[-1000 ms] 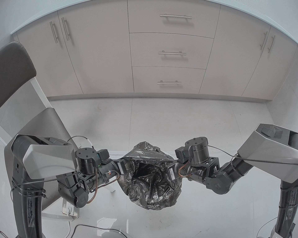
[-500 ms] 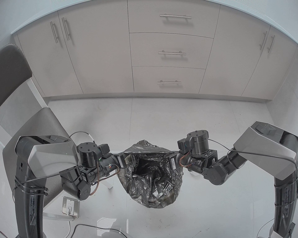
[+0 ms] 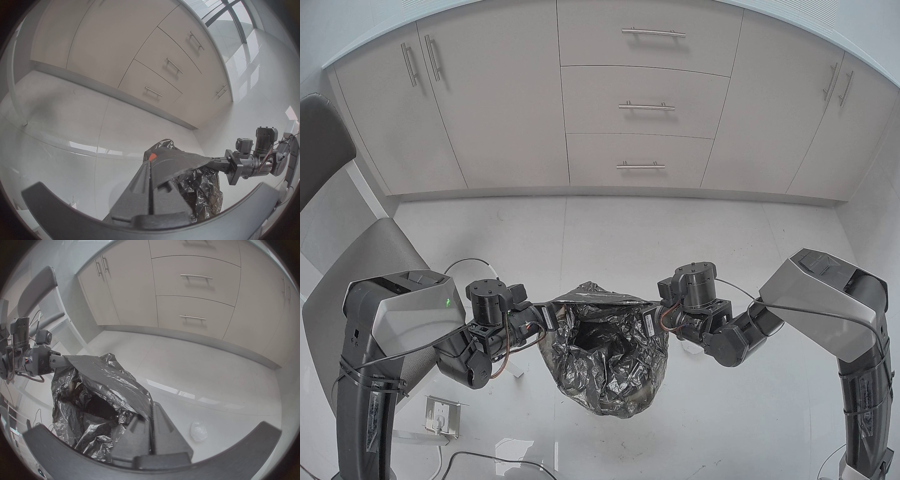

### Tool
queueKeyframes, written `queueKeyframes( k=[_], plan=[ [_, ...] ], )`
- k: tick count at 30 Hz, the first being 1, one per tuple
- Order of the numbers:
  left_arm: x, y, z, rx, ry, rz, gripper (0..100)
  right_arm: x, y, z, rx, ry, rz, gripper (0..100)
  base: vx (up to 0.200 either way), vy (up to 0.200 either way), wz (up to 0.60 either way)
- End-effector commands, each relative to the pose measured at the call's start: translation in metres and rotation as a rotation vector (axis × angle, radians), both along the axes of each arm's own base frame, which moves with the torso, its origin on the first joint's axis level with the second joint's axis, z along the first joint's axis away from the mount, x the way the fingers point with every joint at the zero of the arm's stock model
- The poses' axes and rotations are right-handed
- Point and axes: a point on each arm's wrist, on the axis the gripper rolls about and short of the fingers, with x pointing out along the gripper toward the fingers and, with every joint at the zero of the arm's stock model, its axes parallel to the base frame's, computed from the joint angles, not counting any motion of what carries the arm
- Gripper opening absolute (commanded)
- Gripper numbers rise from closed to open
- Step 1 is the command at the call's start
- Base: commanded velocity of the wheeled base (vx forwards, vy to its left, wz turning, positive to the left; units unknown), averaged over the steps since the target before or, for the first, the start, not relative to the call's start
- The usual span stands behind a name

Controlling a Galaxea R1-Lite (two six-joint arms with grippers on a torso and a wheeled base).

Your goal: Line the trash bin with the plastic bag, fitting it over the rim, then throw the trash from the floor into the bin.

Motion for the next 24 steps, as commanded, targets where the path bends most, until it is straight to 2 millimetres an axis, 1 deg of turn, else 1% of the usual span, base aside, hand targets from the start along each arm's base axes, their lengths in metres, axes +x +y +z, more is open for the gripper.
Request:
queueKeyframes(
  k=[1,5,11,16,24],
  plan=[
    [0.009,-0.003,-0.007,0.013,-0.003,-0.002,0,0.006,-0.001,-0.005,0.000,-0.002,-0.009,0,0.000,0.000,0.00],
    [0.014,-0.005,-0.014,0.054,0.007,-0.011,0,0.010,-0.003,-0.007,0.002,-0.004,-0.016,0,0.000,0.000,0.00],
    [0.024,-0.008,-0.020,0.060,0.021,-0.012,0,0.014,-0.007,-0.012,-0.001,-0.001,-0.028,0,0.000,0.000,0.00],
    [0.026,-0.009,-0.023,0.066,0.035,-0.013,0,0.019,-0.009,-0.016,-0.008,-0.006,-0.048,0,0.000,0.000,0.00],
    [0.028,-0.009,-0.033,0.073,0.051,-0.012,0,0.024,-0.011,-0.026,-0.025,0.003,-0.053,0,0.000,0.000,0.00]
  ],
)
